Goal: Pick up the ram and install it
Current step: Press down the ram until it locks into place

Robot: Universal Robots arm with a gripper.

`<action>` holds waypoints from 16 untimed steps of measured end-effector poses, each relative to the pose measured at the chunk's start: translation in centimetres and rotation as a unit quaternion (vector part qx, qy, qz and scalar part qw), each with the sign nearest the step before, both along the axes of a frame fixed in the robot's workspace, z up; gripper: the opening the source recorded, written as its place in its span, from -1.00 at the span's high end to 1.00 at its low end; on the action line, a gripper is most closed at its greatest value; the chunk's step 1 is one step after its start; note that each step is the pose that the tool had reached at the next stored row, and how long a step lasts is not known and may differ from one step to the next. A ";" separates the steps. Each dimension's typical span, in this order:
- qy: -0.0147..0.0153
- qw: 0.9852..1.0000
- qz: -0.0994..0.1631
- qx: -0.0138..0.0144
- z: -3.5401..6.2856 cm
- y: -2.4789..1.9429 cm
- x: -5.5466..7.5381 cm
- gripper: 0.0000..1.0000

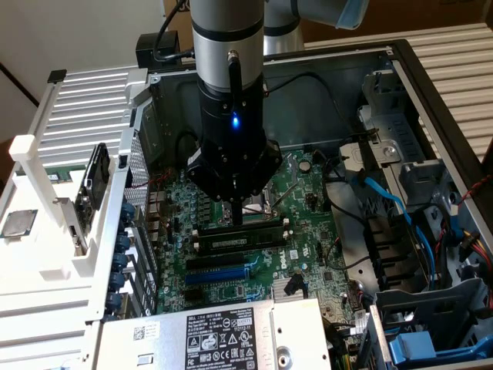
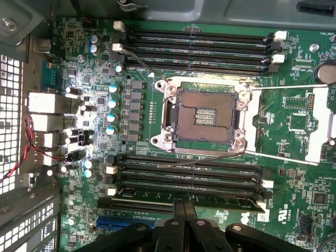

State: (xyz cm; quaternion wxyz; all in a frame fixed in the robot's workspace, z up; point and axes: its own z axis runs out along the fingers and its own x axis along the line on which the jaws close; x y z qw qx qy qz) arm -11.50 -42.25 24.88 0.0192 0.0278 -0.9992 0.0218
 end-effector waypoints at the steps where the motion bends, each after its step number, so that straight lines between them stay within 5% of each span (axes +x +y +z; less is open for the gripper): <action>1: 0.000 1.000 0.000 0.000 0.00 0.00 0.0 0.80; 16: 0.000 1.000 0.000 0.000 0.00 0.00 -1.9 0.80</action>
